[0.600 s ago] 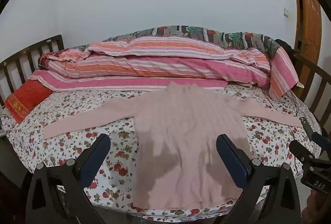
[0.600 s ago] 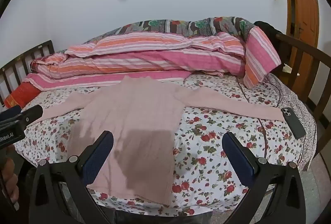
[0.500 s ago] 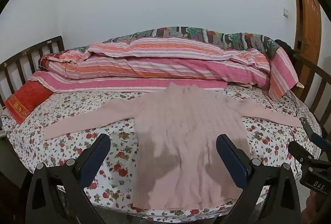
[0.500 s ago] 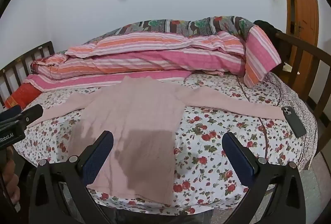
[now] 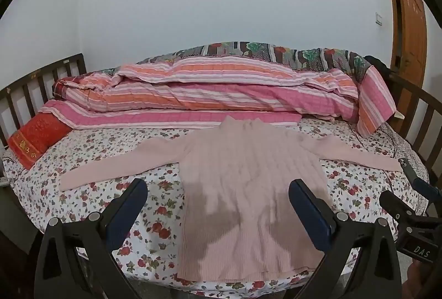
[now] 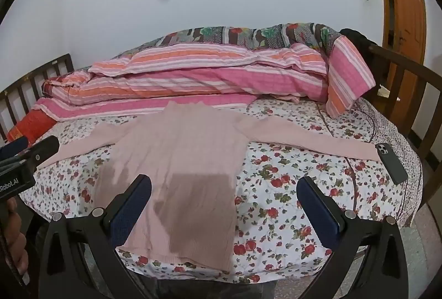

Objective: Fold small clothes

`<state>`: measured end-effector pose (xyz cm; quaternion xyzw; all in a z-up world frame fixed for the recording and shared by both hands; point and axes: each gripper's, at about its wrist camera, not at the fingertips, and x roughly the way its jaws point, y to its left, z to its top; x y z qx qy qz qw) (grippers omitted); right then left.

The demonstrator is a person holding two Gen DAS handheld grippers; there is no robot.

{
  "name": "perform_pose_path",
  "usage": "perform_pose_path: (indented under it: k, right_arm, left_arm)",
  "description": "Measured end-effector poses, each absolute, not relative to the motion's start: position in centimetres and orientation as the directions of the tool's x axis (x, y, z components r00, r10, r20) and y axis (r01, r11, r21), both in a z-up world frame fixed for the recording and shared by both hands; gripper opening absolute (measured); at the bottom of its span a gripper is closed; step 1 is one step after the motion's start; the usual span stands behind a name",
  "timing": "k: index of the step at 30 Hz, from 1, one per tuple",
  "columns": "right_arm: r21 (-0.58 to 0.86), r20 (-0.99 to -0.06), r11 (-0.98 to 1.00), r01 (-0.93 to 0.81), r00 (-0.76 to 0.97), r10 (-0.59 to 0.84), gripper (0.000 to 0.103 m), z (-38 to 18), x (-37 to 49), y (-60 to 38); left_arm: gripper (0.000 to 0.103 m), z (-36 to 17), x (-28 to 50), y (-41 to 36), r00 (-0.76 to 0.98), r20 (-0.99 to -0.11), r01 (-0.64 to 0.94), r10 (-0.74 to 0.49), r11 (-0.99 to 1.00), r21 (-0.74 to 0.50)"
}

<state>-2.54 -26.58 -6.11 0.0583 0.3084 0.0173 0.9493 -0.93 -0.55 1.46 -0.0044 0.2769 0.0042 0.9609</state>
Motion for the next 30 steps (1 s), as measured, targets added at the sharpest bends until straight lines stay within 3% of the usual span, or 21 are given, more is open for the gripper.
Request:
perform_pose_path:
  k: [30]
  right_arm:
    - [0.144, -0.576, 0.990, -0.013, 0.812, 0.094, 0.103, -6.16, -2.82, -26.02]
  left_arm:
    - [0.103, 1.02, -1.31, -1.14, 0.850, -0.526, 0.018, -0.023, 1.000, -0.015]
